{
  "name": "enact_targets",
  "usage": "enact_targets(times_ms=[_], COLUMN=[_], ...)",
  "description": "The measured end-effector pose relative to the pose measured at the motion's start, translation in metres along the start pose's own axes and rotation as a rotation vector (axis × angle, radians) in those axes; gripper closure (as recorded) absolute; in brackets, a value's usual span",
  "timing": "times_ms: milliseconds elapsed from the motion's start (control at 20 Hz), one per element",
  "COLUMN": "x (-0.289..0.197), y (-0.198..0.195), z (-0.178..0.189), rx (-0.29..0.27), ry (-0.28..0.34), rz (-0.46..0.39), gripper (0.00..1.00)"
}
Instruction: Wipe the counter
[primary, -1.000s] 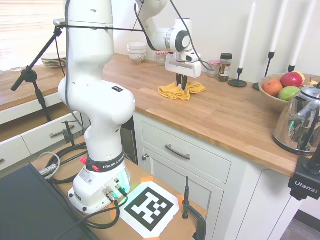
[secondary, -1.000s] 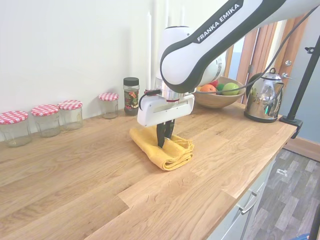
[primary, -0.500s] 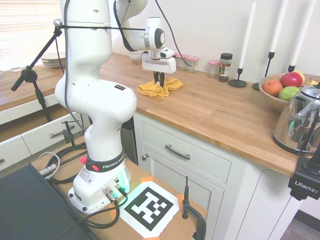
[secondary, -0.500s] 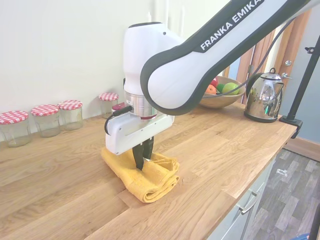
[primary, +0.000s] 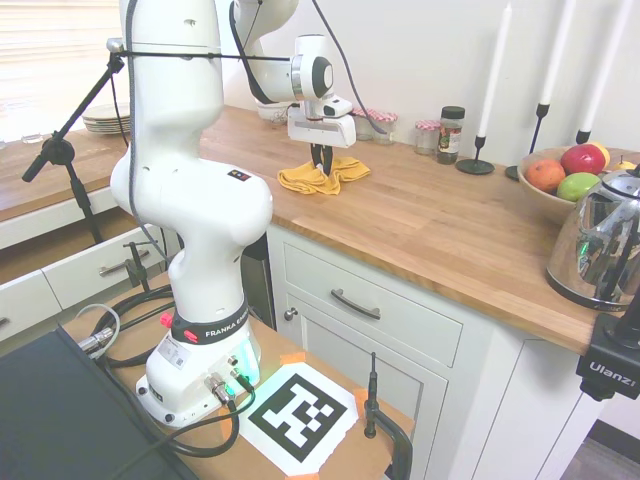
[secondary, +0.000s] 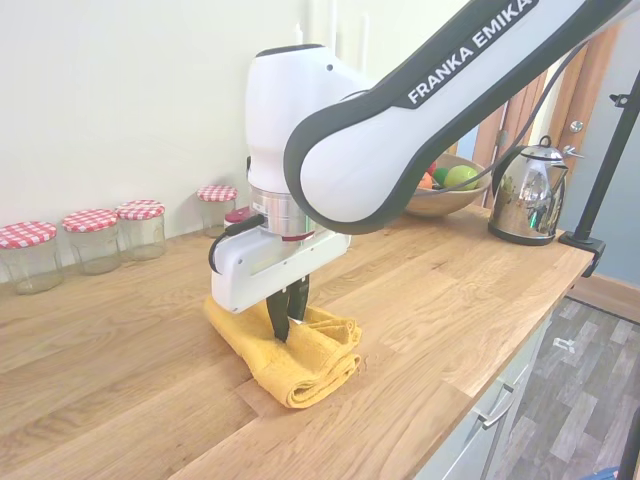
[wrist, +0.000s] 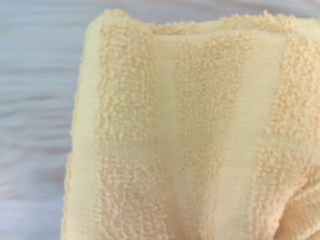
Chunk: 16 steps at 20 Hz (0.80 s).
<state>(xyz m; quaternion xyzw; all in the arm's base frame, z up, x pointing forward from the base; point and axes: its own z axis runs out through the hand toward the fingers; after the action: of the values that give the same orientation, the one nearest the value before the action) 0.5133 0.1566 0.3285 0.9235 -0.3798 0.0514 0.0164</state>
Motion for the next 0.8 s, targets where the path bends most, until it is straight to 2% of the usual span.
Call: enact_targets(times_ms=[300,800], x=[0.063,0.192], y=[0.038,0.142], z=[0.005,0.017], rx=[0.010,0.047], ry=[-0.034,-0.076], rz=[0.054,0.180], gripper=[1.00,1.00])
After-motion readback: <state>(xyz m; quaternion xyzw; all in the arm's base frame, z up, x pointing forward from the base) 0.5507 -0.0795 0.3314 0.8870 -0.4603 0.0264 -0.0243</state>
